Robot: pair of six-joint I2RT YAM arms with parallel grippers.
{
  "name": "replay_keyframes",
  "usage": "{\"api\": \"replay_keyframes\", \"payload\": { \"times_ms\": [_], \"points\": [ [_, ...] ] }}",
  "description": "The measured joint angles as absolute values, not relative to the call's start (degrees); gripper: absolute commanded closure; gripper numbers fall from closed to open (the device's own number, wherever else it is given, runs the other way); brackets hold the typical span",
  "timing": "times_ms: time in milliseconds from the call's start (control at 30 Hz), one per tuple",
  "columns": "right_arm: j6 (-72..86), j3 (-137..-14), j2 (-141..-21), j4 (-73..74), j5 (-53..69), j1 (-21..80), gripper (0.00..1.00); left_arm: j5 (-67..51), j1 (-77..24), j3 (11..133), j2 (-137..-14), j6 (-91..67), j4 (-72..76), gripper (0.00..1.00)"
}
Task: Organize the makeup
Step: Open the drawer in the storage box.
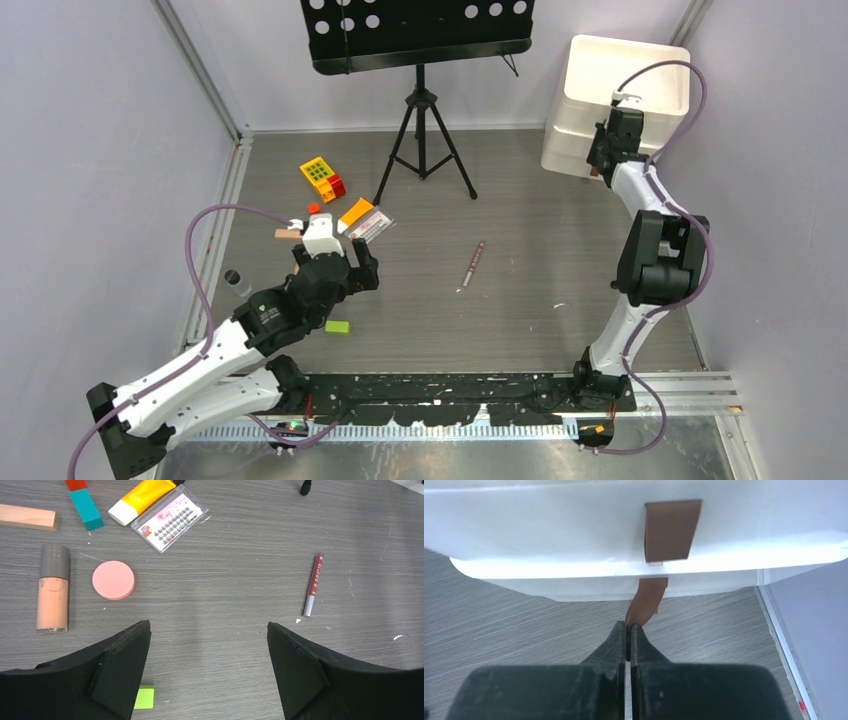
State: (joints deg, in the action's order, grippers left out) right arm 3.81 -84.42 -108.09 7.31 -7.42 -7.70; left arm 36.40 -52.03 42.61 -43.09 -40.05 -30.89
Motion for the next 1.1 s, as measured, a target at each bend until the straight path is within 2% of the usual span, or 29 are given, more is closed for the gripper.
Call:
{"api": "replay_keyframes", "payload": {
  "times_ms": [267, 733, 1100],
  "points": [
    [5.0, -75.7, -100.6, 6.3, -10.4, -5.8, 1.00, 36.1, -52.0, 42.6, -42.1, -40.4, -31.2, 0.12],
    [6.2, -67.9, -93.2, 7.4, -12.7, -2.1, 1.00, 34.9, -52.0, 42.6, -43.0, -40.9, -31.1, 0.12],
    [7.5, -63.9, -88.1, 9.1, -12.8, 6.3, 1.00, 34.4, -52.0, 42.6, -44.6, -41.5, -30.7, 0.12]
  ]
}}
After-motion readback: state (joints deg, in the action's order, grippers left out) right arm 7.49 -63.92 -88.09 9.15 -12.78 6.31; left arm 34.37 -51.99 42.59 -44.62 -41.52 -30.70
